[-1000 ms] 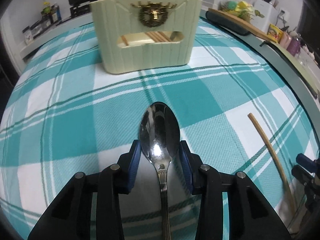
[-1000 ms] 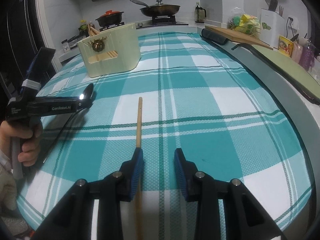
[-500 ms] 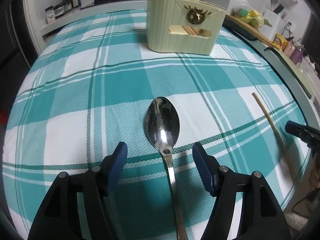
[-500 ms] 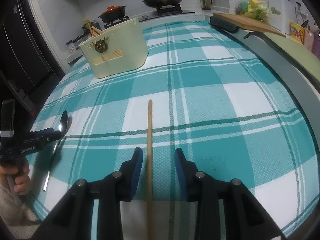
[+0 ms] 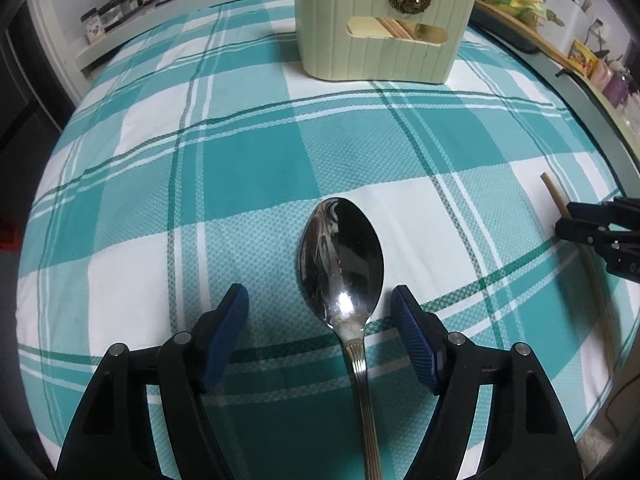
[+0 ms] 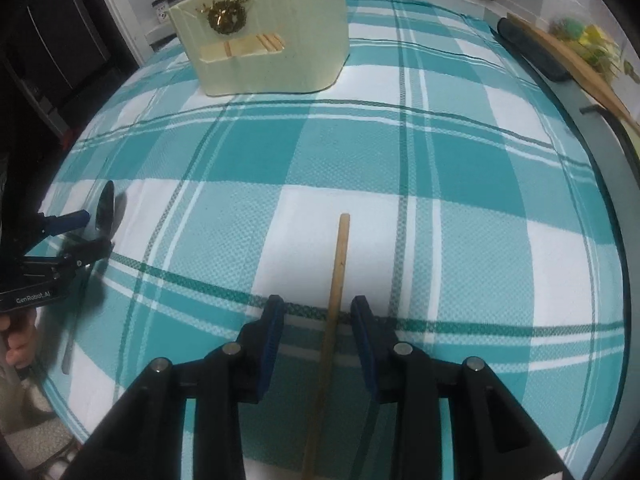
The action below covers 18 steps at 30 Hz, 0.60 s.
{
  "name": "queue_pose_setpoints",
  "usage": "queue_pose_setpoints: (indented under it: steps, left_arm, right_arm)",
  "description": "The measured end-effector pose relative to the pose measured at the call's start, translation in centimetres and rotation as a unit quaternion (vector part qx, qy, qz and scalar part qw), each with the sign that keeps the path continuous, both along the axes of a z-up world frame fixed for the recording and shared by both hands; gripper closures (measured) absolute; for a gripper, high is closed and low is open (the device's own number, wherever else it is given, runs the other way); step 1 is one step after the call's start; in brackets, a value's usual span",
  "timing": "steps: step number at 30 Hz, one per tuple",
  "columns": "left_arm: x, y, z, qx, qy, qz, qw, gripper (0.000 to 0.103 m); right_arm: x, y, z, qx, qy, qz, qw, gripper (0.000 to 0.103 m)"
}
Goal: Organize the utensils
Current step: 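Close the left tool on the metal spoon while the right tool grasps the chopstick, then lift the spoon and chopstick and carry them over the cream holder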
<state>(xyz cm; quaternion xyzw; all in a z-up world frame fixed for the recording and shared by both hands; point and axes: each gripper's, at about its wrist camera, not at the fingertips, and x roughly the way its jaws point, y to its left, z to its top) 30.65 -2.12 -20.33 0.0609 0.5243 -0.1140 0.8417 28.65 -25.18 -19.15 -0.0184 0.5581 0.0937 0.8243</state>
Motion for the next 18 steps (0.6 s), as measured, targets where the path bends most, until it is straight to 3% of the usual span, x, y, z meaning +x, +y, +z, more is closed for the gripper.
queue_pose_setpoints:
  steps: [2,3,4,9,13,18]
  left_arm:
    - [0.3,-0.5,0.2,-0.006,-0.006,-0.008,0.9999,0.061]
    - [0.5,-0.8,0.3,-0.005,-0.008,-0.011,0.9999,0.062]
    - [0.7,-0.9,0.4,-0.006,-0.008,-0.01,0.9999,0.062]
    - [-0.3,0.0,2.2,-0.038,-0.032,0.003,0.9988,0.062]
    - [-1.9,1.0,5.4,-0.062,-0.071,0.008,0.9955,0.062]
    - [-4.2,2.0,9.9,-0.083,-0.133,0.008,0.9876,0.062]
  right_arm:
    - [1.2,0.7,0.1,-0.014,0.005,0.008,1.0,0.072]
    - [1.8,0.9,0.1,-0.026,0.004,0.012,1.0,0.089]
    - [2.3,1.1,0.1,-0.036,0.002,0.015,0.999,0.095]
    - [3.5,0.1,1.3,0.011,-0.012,0.003,1.0,0.096]
    - [1.7,-0.4,5.1,0.062,-0.069,-0.004,0.996,0.096]
    - [-1.0,-0.1,10.8,0.084,-0.156,-0.002,0.984,0.096]
